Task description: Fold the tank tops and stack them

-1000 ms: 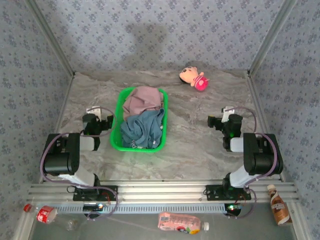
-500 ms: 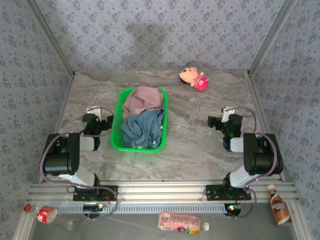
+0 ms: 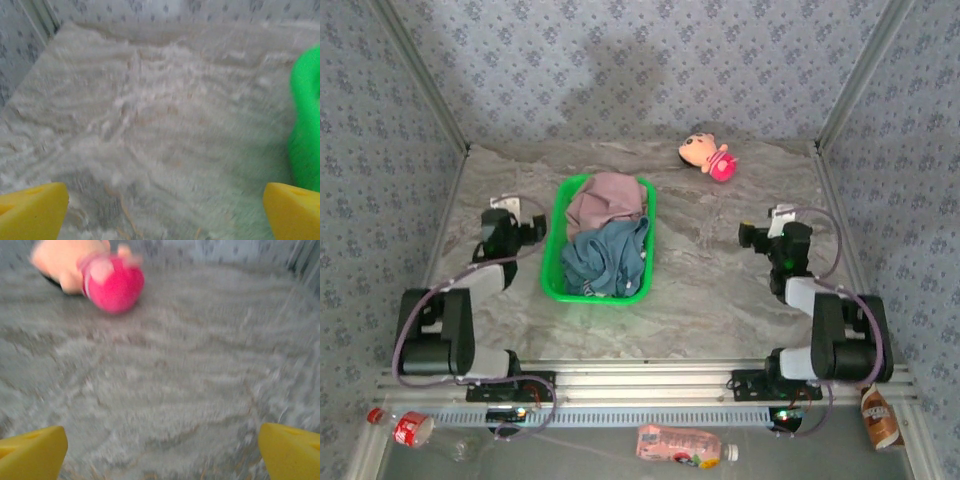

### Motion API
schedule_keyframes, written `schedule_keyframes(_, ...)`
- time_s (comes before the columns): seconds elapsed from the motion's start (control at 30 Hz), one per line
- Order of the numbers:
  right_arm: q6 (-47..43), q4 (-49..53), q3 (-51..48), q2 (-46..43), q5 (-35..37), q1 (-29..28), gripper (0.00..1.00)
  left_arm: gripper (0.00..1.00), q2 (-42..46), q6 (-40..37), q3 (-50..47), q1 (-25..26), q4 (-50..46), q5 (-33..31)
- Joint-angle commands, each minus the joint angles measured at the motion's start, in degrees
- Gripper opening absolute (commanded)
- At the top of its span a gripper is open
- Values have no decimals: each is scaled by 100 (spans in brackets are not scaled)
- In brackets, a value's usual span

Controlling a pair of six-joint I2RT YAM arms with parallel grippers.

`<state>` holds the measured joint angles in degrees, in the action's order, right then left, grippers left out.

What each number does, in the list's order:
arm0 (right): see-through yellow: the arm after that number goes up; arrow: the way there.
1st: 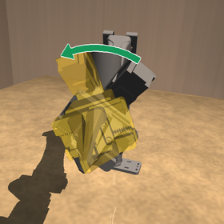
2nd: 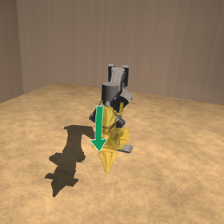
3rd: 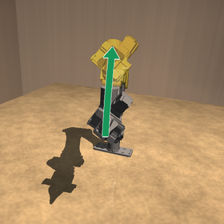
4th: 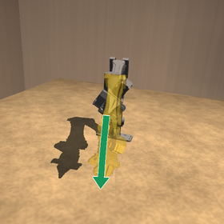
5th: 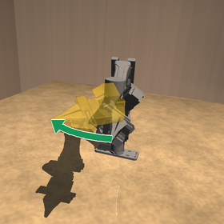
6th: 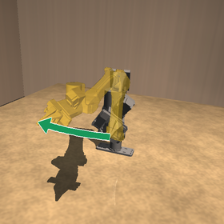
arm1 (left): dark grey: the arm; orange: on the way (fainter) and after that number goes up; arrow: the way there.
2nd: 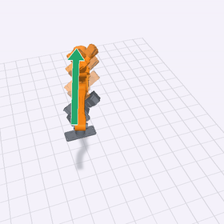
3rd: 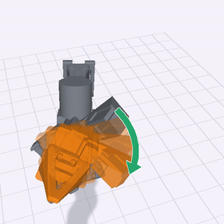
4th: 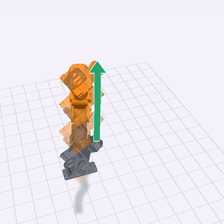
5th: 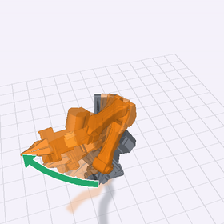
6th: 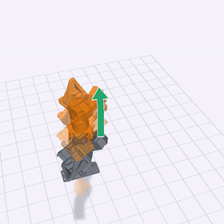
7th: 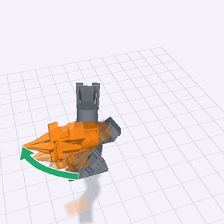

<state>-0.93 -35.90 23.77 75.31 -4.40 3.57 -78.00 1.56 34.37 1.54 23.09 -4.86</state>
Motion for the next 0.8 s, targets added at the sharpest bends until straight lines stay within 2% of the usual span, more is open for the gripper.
schedule_keyframes(0.0,18,930,417,-680,-322,-18,100,99,594,336,885,154,-2063,-21)
schedule_keyframes(0.23,111,3234,1460,-1501,-847,-437,100,99,793,1345,2539,879,-5282,-52)
schedule_keyframes(0.3,153,3874,1801,-1571,-995,-688,100,99,819,1589,2808,1032,-5995,166)
schedule_keyframes(0.37,128,4467,2139,-1550,-1079,-1048,100,99,892,1707,2916,1141,-6540,655)
schedule_keyframes(0.5,122,5325,2710,-1302,-1105,-1849,100,89,1063,1988,2701,1173,-7140,1369)
schedule_keyframes(0.63,146,5538,3108,-915,-1229,-2639,100,82,976,1916,2470,1156,-7478,1423)
schedule_keyframes(0.77,-298,5628,3564,-234,-1065,-3610,100,71,737,1739,2265,1104,-7099,1582)
